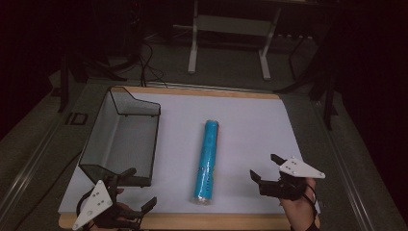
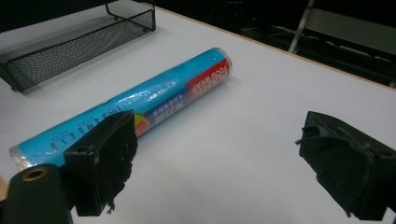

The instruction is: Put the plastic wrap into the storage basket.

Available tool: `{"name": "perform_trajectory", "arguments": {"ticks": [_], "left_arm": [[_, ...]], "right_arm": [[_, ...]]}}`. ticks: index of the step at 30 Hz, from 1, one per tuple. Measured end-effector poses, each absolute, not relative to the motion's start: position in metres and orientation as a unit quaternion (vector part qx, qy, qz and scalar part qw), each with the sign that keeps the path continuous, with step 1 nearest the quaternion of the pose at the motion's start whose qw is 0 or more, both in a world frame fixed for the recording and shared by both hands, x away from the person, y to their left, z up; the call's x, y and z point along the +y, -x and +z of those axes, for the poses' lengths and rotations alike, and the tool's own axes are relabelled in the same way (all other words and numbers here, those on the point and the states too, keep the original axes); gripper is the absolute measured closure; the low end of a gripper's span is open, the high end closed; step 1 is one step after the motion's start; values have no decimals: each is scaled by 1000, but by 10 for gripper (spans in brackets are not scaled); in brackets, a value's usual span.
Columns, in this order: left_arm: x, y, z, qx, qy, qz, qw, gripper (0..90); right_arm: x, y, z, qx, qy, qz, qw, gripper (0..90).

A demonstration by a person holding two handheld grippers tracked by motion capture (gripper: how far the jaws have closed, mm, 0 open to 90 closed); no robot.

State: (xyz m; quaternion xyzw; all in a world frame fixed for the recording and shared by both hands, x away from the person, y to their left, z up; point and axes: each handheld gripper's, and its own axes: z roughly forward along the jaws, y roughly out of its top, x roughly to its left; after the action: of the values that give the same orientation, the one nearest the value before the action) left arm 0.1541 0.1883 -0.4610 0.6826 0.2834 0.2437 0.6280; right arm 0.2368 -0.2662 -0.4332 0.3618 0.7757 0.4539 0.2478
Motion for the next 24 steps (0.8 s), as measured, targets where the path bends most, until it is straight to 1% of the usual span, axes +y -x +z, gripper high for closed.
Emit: {"name": "perform_trajectory", "arguments": {"ticks": [8, 9, 11, 15, 16, 21, 24], "left_arm": [[187, -153, -461, 281, -684, 244, 628, 15], [186, -153, -461, 280, -684, 244, 628, 15], [185, -153, -461, 278, -687, 245, 626, 15], [185, -152, -461, 276, -688, 246, 625, 15], [185, -152, -461, 275, -687, 245, 626, 15], [184, -152, -461, 272, -688, 244, 627, 15], [184, -152, -461, 271, -688, 243, 628, 15]], "right_arm": [[-243, -243, -437, 780, -362, 454, 233, 111], [-241, -244, -437, 783, -358, 456, 226, 107], [-234, -244, -436, 781, -356, 457, 234, 105], [-224, -247, -435, 778, -358, 462, 230, 101], [-221, -248, -434, 781, -356, 465, 218, 100], [-206, -254, -433, 783, -355, 465, 211, 101], [-198, -257, -433, 784, -362, 464, 200, 101]]}}
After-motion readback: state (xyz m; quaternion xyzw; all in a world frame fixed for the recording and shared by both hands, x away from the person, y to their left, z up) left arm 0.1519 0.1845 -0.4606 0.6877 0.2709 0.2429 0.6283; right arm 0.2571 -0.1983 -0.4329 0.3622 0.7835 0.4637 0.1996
